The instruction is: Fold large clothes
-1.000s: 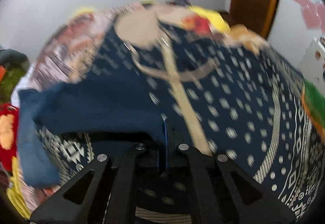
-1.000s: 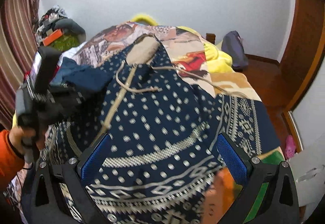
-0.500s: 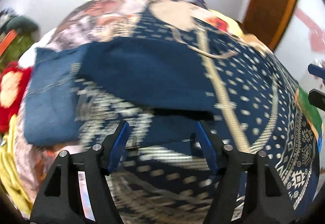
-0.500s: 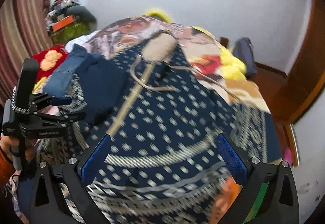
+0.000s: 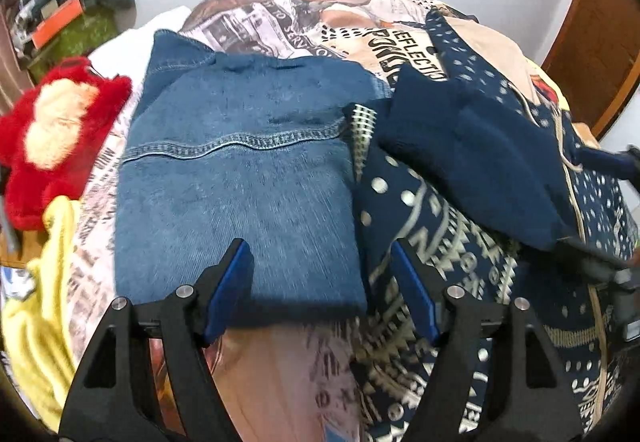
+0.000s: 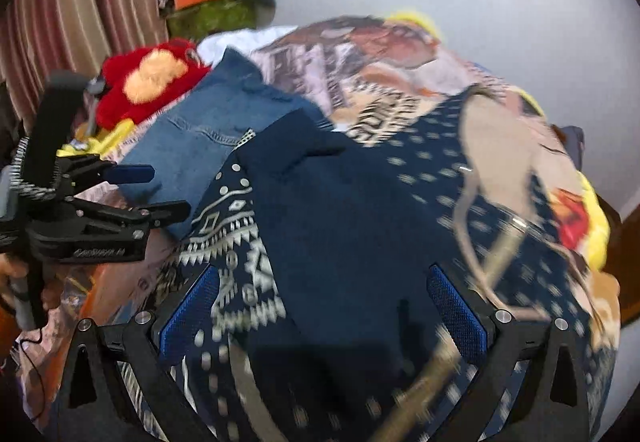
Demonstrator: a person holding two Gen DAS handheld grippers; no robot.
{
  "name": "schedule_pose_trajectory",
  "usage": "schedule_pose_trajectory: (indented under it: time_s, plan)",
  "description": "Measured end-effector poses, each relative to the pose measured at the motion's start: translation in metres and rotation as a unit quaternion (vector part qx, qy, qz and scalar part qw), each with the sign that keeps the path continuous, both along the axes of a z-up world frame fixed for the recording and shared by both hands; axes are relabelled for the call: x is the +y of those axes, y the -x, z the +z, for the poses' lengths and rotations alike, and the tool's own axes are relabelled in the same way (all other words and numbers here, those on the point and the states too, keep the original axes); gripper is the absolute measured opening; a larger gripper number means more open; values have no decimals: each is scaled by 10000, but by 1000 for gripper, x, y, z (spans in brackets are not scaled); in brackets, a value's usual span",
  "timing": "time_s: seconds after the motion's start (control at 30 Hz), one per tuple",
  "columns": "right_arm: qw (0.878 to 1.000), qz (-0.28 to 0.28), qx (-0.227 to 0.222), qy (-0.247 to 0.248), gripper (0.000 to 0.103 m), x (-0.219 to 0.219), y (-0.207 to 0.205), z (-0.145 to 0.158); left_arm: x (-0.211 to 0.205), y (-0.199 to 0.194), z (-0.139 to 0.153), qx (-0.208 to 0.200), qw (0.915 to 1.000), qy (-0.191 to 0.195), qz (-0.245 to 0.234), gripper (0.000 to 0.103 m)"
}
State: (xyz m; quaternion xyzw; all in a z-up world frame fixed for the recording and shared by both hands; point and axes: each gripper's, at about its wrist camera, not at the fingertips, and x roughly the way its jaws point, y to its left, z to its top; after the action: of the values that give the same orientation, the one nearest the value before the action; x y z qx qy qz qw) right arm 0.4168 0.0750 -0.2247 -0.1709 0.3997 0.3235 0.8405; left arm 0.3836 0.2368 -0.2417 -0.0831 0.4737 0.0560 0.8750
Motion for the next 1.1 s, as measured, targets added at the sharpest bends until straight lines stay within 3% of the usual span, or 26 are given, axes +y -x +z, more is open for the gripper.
schedule_pose_trajectory:
  time_s: [0.17,0.27,0.43,0.5,0.57,0.73,0.93,1.1]
  plan:
    - [9998,127,19,141,98,47,-32,-24,6,-15,-8,-106,9996,238,-125,72]
    - [9995,173,127,250,88,61,-48,-38,6,-23,-10,-124,9998,12,-123,65]
    - [9987,193,-120,465,56,65,-57,-57,1,-32,-18,-67,9996,-223,-187,66]
    - [9983,261,-219,466,28,60,-53,-56,-4,-32,-20,-63,9991,-387,-184,66]
    - [9990,294,-112,306,15,48,-52,-49,-3,-32,-20,-59,9993,-355,-138,66]
    - [9993,207,72,-289,11,11,-33,-18,2,-35,-17,46,9998,-160,-58,66]
    - [9982,-33,-265,-538,11,-41,3,24,-26,-20,11,-65,9993,-307,-212,65]
    - [9976,-319,-246,-557,11,-74,4,33,-52,-20,10,24,9988,-358,-329,65]
